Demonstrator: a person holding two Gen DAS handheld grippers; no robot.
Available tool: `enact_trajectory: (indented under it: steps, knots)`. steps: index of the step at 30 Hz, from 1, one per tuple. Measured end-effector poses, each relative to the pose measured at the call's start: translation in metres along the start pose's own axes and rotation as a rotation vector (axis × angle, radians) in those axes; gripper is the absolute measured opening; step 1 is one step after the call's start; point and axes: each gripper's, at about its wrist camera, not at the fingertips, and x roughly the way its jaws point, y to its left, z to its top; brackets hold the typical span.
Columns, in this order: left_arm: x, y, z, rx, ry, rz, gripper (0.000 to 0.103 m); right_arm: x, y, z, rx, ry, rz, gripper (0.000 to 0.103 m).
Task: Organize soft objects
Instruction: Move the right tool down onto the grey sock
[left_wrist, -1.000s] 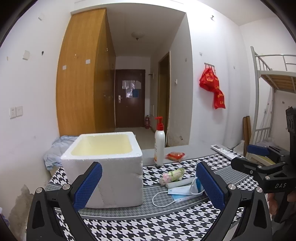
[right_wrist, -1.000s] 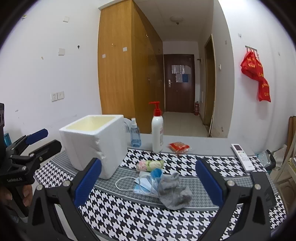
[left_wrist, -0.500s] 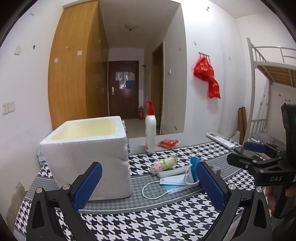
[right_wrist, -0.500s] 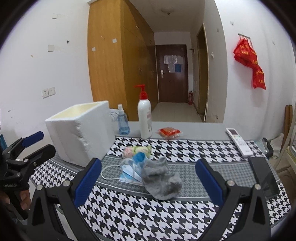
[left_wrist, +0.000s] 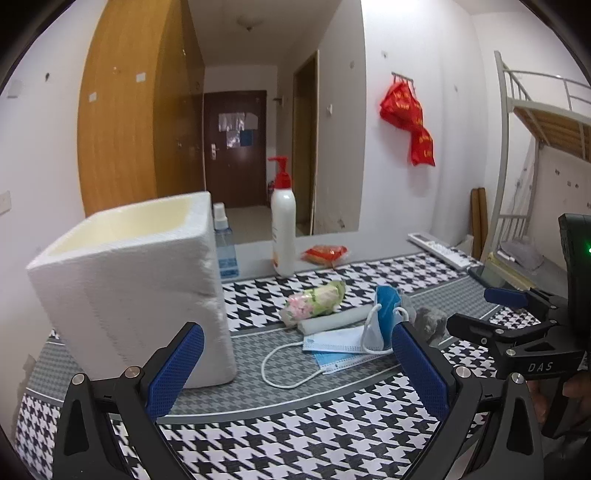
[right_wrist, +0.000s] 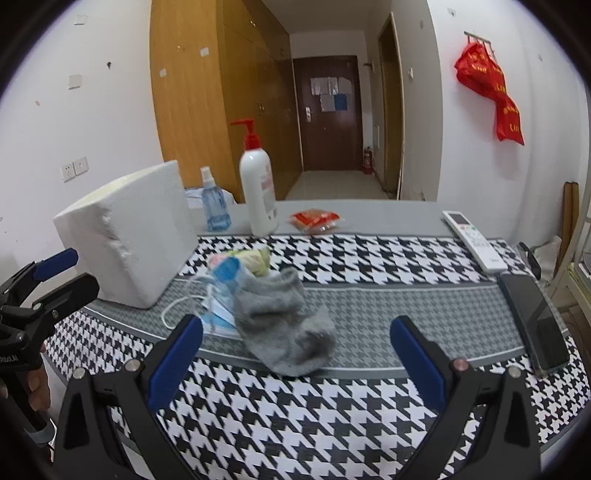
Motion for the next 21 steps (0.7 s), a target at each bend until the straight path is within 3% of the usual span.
enact_trajectory:
  steps: [8, 10, 14, 21]
  knots:
    - [0.026, -0.015, 0.002, 0.069, 0.049, -0.022, 0.102, 0.016, -0.015, -0.003, 0.027, 0.059, 0.017, 0.101]
    - [0.031, -0.019, 0.004, 0.088, 0.052, -0.035, 0.102, 0.022, -0.016, -0.005, 0.026, 0.077, 0.034, 0.094]
    - [0.042, -0.025, 0.007, 0.099, 0.065, -0.049, 0.102, 0.033, -0.019, -0.006, 0.031, 0.112, 0.036, 0.09]
    - [0.055, -0.029, 0.006, 0.084, 0.095, -0.066, 0.102, 0.052, -0.021, -0.004, 0.019, 0.19, 0.048, 0.066]
